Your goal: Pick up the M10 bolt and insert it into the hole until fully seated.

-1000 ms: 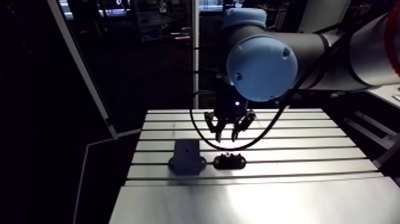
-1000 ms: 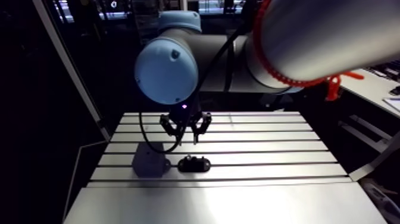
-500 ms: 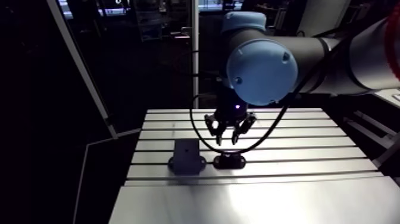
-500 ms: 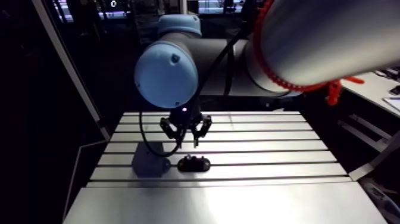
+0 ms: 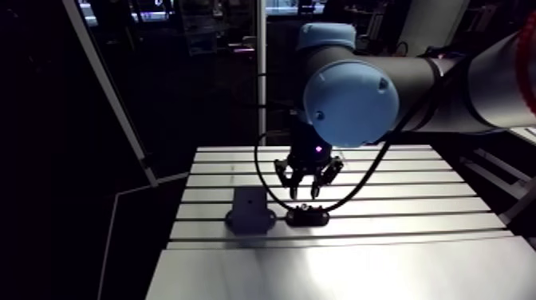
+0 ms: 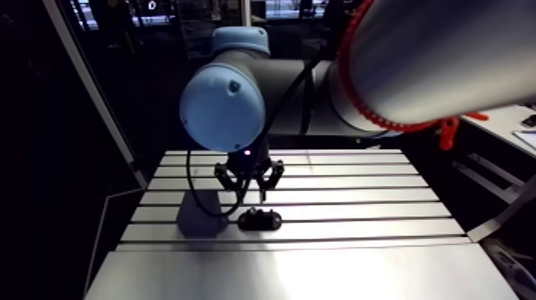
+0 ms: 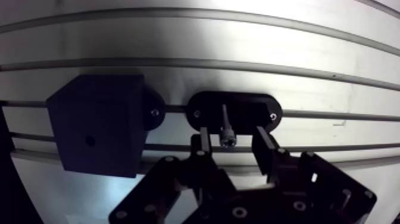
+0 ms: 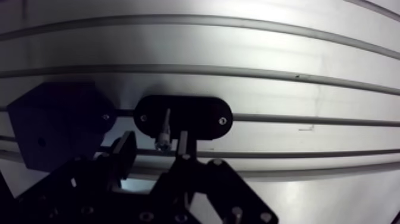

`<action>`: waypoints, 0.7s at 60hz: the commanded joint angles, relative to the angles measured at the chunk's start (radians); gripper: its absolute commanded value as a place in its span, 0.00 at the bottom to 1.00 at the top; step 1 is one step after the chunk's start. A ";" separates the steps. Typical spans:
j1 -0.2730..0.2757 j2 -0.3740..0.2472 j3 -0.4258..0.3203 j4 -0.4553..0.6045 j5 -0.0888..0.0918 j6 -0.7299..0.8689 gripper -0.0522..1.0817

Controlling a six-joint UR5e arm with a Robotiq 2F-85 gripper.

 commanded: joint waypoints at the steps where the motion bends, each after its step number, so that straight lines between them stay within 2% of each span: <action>1: 0.000 0.001 0.002 -0.001 -0.001 0.000 0.50; 42: -0.010 0.006 0.022 -0.002 0.002 0.000 0.50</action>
